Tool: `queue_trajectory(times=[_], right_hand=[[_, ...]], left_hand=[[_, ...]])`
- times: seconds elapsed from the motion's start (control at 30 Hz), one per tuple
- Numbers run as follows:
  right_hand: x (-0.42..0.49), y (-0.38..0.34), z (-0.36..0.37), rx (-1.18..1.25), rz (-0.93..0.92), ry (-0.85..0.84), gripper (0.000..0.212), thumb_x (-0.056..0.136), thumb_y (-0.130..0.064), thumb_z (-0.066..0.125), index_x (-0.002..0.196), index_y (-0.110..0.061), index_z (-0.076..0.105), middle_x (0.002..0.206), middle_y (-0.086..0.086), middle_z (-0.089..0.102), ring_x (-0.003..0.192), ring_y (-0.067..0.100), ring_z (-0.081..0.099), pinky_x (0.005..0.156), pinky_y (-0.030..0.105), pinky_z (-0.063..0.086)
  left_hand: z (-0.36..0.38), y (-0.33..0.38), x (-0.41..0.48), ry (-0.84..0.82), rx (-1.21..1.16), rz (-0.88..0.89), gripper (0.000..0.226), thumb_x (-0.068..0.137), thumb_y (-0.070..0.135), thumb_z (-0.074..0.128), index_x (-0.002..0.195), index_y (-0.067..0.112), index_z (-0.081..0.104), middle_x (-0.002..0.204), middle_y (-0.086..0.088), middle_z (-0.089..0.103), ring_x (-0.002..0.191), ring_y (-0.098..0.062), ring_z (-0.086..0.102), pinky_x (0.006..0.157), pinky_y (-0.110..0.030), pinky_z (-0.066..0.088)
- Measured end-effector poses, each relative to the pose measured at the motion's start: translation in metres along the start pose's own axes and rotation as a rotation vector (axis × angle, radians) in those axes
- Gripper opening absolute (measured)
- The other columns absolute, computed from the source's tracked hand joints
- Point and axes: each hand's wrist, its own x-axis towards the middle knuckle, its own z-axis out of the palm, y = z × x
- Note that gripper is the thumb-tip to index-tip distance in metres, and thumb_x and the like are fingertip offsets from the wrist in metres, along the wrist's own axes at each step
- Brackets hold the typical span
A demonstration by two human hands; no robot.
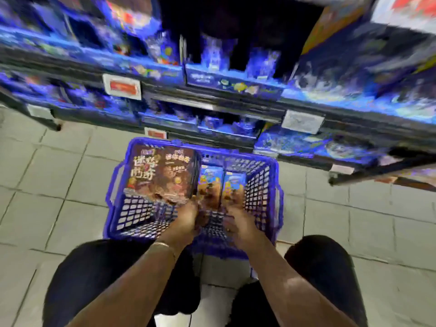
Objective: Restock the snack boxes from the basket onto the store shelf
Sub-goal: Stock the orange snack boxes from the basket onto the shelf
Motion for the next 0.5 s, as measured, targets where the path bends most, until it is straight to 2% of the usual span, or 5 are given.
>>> queue_trajectory(times=[0.07,0.13,0.3,0.4,0.5], right_hand=[[0.051,0.016,0.008,0.135,0.109,-0.034,0.026,0.105,-0.029,0.048,0.082,-0.019,0.05,0.062,0.002,0.044,0.048,0.012,0.043,0.042,0.02,0.039],[0.09,0.025,0.015,0.246,0.181,-0.039,0.029,0.102,-0.026,0.049,0.077,-0.014,0.048,0.063,0.008,0.041,0.052,0.018,0.043,0.053,0.026,0.046],[0.132,0.012,0.042,0.473,0.236,-0.137,0.036,0.098,-0.024,0.065,0.13,-0.008,0.063,0.129,0.012,0.068,0.114,0.031,0.063,0.108,0.041,0.047],[0.128,0.0,0.047,0.539,0.317,-0.099,0.04,0.097,-0.019,0.067,0.135,-0.01,0.061,0.134,0.008,0.067,0.127,0.032,0.059,0.11,0.046,0.044],[0.12,-0.011,0.05,0.52,0.398,-0.064,0.04,0.09,-0.023,0.075,0.125,-0.007,0.065,0.124,0.011,0.068,0.115,0.033,0.063,0.101,0.044,0.05]], left_hand=[[0.003,-0.006,0.036,-0.053,-0.032,-0.046,0.081,0.11,0.026,0.03,0.035,0.007,0.055,0.035,-0.001,0.05,0.021,-0.009,0.045,0.026,-0.01,0.031],[0.004,-0.013,0.059,-0.054,-0.04,-0.037,0.08,0.105,0.035,0.036,0.034,0.008,0.06,0.038,-0.003,0.057,0.026,-0.014,0.053,0.031,-0.013,0.04],[0.009,-0.025,0.091,0.046,-0.082,-0.003,0.033,0.102,0.025,0.045,0.095,0.003,0.068,0.08,-0.016,0.072,0.058,-0.027,0.065,0.053,-0.027,0.052],[0.01,-0.028,0.085,0.071,-0.088,0.042,0.039,0.103,0.025,0.047,0.123,0.001,0.068,0.123,-0.023,0.068,0.099,-0.032,0.063,0.089,-0.042,0.053],[0.01,-0.027,0.079,0.077,-0.044,0.043,0.027,0.101,0.025,0.049,0.1,0.007,0.07,0.093,-0.012,0.071,0.073,-0.024,0.063,0.059,-0.03,0.05]])
